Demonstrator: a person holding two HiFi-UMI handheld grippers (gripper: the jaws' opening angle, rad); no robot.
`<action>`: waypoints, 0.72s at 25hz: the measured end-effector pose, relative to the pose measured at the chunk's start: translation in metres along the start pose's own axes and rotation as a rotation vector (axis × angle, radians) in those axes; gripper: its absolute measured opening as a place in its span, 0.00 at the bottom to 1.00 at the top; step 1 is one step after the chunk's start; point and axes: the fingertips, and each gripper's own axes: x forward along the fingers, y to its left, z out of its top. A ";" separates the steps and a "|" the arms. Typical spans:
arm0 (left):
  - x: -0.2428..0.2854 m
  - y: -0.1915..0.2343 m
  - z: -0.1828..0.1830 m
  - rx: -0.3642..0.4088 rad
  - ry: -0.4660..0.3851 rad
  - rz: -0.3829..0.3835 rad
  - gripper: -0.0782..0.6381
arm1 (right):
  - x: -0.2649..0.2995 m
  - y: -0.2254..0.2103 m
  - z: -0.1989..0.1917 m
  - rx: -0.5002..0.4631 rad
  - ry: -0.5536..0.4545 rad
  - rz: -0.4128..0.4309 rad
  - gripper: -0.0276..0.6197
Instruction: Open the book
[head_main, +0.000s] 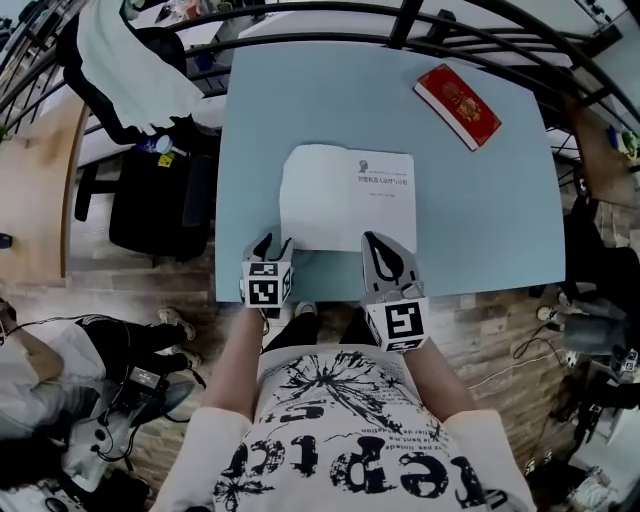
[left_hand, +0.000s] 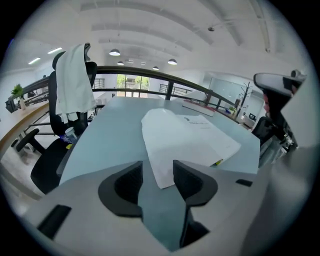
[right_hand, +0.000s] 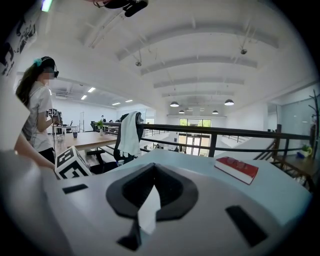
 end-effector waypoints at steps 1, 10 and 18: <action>-0.005 0.001 0.007 0.000 -0.024 0.005 0.37 | -0.001 -0.002 0.003 -0.004 -0.006 -0.002 0.06; -0.068 -0.044 0.105 0.069 -0.321 -0.047 0.29 | -0.027 -0.028 0.029 -0.028 -0.090 -0.013 0.06; -0.127 -0.117 0.180 0.202 -0.558 -0.127 0.15 | -0.058 -0.063 0.054 -0.051 -0.172 -0.023 0.06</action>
